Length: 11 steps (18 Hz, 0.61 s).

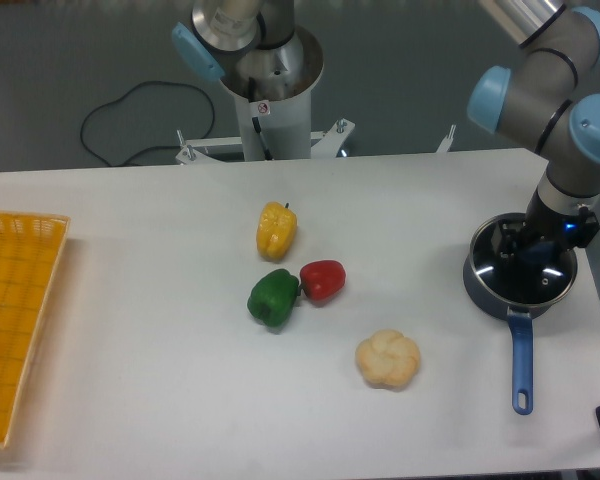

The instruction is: Open the lid

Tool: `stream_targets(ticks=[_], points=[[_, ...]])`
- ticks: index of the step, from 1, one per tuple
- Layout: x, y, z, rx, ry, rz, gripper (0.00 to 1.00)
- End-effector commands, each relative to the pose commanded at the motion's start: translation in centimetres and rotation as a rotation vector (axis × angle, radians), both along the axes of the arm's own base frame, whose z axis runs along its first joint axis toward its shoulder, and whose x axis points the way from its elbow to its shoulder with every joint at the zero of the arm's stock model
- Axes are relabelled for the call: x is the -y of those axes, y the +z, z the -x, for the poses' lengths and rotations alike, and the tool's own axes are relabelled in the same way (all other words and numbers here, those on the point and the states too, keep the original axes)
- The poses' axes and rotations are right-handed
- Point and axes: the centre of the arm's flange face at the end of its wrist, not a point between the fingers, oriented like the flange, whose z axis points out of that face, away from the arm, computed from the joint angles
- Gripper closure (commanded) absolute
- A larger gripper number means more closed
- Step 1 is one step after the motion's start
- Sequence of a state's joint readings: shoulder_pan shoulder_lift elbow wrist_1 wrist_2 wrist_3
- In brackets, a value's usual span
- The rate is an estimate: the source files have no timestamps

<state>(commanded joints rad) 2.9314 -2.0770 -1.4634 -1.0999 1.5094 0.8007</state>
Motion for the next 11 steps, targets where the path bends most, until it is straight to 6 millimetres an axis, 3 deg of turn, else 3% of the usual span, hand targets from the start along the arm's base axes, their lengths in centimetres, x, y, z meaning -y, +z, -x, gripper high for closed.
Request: stream_targets(ticks=[11], points=[[0.73,-0.04,-0.59,0.007,0.002,0.010,0.16]])
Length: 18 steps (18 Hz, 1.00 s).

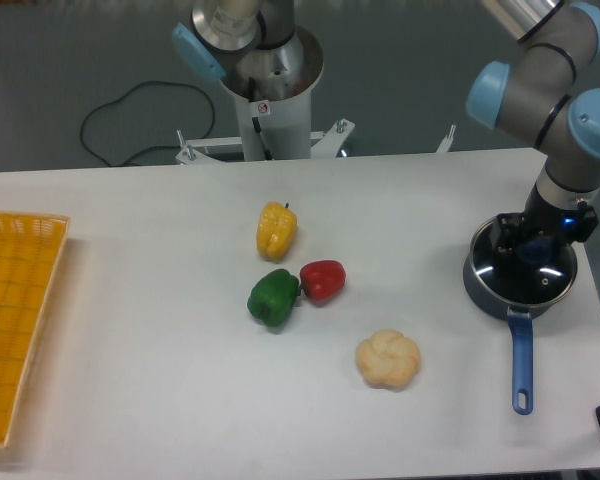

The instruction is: Open the lid

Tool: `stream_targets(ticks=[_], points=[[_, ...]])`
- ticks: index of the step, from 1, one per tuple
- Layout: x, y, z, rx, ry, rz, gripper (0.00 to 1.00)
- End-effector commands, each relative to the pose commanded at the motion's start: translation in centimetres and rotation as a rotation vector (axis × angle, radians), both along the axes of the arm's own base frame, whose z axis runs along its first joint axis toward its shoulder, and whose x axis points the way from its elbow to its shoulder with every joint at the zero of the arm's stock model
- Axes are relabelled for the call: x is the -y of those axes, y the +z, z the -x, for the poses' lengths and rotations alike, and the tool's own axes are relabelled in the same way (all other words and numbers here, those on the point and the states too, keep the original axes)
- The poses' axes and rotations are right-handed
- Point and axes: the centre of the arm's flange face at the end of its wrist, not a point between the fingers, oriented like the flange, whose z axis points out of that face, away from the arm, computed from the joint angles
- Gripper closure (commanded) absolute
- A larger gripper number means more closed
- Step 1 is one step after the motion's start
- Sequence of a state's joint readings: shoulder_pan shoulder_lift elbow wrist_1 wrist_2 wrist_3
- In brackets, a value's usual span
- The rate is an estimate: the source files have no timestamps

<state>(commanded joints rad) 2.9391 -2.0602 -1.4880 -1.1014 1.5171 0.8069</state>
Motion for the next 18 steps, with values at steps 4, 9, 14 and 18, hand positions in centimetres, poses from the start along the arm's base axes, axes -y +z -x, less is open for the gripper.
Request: stream_targets(ticks=[4,9,14,18], points=[[0.22,0.03,0.03,0.000,0.003,0.001,0.24],[0.21,0.12,0.08,-0.003,0.002,0.001,0.27],[0.22,0.05,0.04,-0.002,0.003,0.001,0.37],[0.25,0.45,-0.03,-0.008,0.002,0.002,0.46]])
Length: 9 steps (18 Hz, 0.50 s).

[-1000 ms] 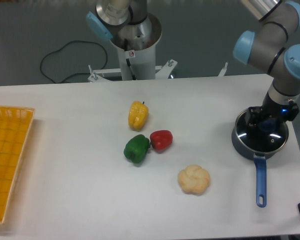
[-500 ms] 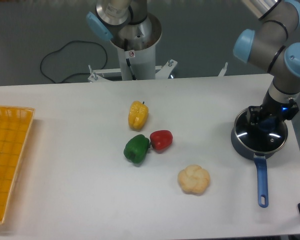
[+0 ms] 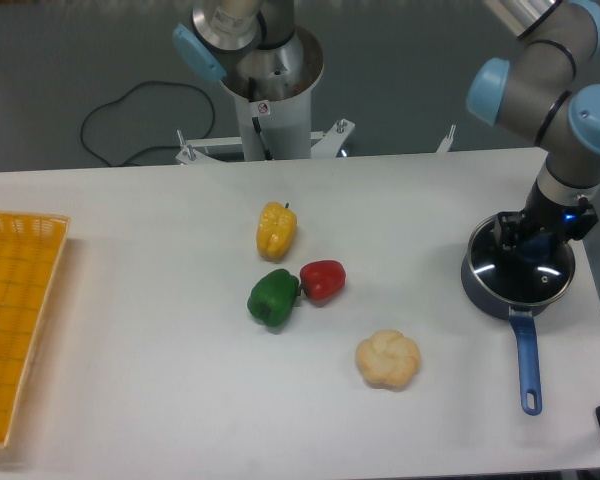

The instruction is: Open the lid

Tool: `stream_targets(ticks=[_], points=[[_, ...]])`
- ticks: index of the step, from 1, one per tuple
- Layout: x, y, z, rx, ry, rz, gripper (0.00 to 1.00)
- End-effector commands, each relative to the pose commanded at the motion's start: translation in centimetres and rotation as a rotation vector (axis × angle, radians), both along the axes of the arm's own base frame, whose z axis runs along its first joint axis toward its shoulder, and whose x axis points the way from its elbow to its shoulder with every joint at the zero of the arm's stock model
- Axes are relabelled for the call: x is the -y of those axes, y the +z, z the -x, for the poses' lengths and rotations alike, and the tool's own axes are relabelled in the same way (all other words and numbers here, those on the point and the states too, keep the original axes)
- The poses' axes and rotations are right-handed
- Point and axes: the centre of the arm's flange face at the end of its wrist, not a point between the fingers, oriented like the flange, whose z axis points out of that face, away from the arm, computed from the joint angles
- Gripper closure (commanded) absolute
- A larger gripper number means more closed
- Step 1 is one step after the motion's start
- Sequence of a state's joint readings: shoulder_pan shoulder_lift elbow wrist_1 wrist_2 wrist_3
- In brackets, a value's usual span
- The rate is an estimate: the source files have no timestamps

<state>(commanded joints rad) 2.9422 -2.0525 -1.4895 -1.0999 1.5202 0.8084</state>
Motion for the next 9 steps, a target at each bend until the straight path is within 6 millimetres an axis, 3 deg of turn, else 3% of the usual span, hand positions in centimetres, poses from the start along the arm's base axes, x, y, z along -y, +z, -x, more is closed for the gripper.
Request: stream_targets(ticks=[9], points=[[0.1,2.2,-0.7,-0.029,-0.008,-0.005,0.46]])
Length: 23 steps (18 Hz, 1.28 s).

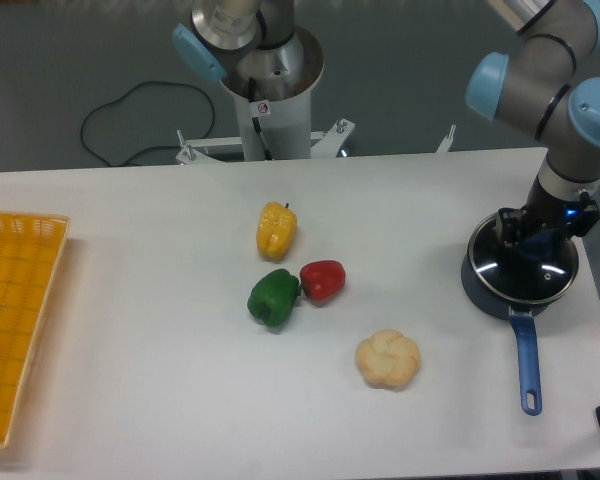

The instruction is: Open the lid

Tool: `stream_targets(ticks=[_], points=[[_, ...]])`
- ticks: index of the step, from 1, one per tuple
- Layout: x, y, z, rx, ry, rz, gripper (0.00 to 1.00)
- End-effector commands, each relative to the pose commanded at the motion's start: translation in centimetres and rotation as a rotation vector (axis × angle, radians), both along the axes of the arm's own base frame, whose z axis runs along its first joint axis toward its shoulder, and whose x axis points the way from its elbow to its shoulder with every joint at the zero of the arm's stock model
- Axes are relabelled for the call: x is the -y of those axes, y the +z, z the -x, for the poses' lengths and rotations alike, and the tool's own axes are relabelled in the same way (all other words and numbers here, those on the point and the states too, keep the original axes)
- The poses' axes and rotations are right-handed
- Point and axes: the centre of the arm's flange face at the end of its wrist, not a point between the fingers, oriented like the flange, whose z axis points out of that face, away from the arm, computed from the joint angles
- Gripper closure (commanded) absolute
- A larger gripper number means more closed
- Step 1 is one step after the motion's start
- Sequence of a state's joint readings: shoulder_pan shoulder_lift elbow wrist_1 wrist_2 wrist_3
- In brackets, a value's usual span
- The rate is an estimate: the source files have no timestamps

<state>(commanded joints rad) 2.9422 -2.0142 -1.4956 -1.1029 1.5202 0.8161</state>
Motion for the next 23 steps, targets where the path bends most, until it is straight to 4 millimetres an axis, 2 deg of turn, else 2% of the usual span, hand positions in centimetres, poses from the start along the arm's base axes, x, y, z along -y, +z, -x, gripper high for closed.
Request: stream_targets(ticks=[6,10,12,16,19,23], points=[[-0.4,3.0,-2.7,-0.027,-0.014,-0.004,0.46],[-1.5,3.9,-4.3,-0.022,-0.035,-0.005,0.46],[-2.7,4.5,-5.6,-0.011,-0.060,-0.003,0.46],[-3.7,4.4,-7.3,0.023,-0.084,0.004,0.46],[-4.6,3.9,-8.0,0.033,-0.103,0.008,0.46],[-4.8,3.4,-8.1,0.040,-0.106,0.010,0.46]])
